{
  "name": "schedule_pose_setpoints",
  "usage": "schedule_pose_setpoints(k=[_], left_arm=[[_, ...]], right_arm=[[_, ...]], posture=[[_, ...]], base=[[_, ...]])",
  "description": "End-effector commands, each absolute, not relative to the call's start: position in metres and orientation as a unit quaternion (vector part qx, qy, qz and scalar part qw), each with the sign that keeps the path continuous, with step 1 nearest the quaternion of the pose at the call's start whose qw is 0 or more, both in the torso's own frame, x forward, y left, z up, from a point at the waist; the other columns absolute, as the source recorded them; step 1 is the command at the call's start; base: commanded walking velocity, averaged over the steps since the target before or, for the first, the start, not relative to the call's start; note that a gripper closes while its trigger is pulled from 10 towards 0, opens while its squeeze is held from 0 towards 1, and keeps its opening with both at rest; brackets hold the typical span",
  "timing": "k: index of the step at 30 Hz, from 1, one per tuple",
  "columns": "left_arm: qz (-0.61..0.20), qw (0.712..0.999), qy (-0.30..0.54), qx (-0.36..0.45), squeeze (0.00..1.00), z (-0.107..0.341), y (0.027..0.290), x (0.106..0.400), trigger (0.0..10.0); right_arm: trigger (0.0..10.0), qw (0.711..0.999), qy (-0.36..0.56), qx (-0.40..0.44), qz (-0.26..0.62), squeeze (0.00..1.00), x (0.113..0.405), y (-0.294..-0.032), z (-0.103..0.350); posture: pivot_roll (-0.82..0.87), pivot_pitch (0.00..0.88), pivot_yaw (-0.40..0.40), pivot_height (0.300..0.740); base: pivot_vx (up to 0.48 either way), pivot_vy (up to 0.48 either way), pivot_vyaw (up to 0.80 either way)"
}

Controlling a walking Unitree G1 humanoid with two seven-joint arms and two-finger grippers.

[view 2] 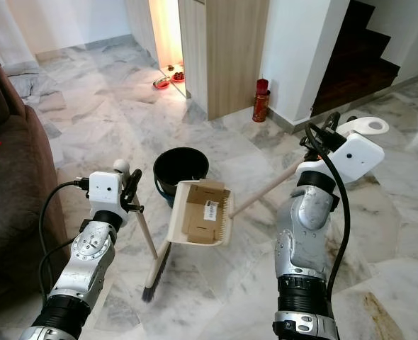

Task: Sweep floor

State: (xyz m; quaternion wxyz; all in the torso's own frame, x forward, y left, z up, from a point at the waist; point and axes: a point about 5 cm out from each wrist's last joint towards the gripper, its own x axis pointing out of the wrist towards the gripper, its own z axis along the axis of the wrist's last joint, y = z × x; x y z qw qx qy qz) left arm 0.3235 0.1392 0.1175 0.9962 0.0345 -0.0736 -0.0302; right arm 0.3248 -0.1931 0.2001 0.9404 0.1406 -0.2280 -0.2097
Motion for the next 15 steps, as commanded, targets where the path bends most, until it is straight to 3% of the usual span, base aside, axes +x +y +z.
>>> schedule_pose_setpoints(k=[1, 9, 15], left_arm=[[-0.014, 0.992, -0.117, 0.045, 0.00, 0.136, 0.144, 0.325, 10.0], [0.025, 0.992, -0.115, 0.052, 0.00, 0.134, 0.156, 0.323, 10.0], [0.074, 0.989, -0.111, 0.070, 0.00, 0.131, 0.181, 0.317, 10.0]], right_arm=[[10.0, 0.931, -0.266, 0.154, -0.198, 0.00, 0.324, -0.189, 0.220], [10.0, 0.932, -0.269, 0.152, -0.187, 0.00, 0.324, -0.186, 0.222], [10.0, 0.931, -0.276, 0.153, -0.182, 0.00, 0.324, -0.185, 0.227]], posture=[[-0.03, 0.000, 0.035, 0.740], [-0.02, 0.000, 0.030, 0.740], [-0.02, 0.000, 0.028, 0.740]], base=[[0.000, 0.000, 0.00], [0.185, 0.000, 0.00], [0.250, 0.000, 0.00]])
